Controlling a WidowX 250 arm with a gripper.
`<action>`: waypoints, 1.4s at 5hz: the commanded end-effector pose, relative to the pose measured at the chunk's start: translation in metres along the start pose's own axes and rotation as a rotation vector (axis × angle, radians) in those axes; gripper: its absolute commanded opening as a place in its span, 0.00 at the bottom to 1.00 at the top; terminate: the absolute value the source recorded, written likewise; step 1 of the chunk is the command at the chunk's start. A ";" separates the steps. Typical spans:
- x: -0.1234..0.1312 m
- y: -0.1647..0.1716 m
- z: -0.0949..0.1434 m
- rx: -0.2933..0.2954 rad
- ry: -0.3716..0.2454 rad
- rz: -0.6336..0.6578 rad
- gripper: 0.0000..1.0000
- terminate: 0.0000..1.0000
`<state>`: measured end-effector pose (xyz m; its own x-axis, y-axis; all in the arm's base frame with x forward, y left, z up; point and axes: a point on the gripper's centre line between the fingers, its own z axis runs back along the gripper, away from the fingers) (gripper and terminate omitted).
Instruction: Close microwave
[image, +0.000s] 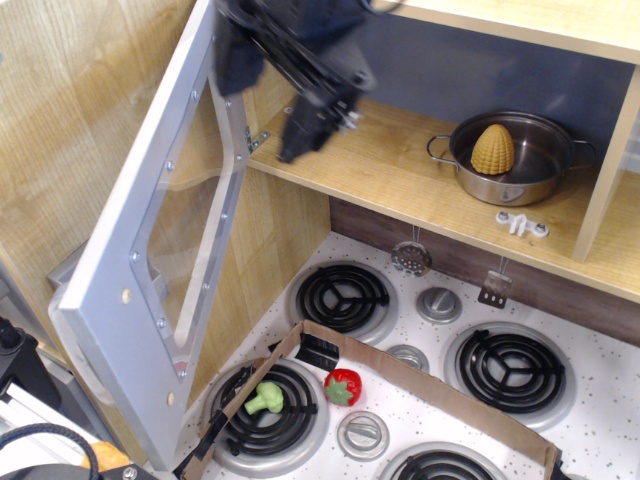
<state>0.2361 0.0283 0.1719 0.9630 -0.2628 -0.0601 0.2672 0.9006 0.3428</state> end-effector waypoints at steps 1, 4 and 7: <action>-0.003 0.034 0.015 0.055 0.037 -0.085 1.00 0.00; -0.035 0.086 0.002 0.078 0.078 -0.157 1.00 0.00; -0.063 0.076 -0.038 0.006 0.033 -0.084 1.00 0.00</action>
<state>0.1890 0.1321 0.1515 0.9341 -0.3284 -0.1400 0.3563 0.8816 0.3096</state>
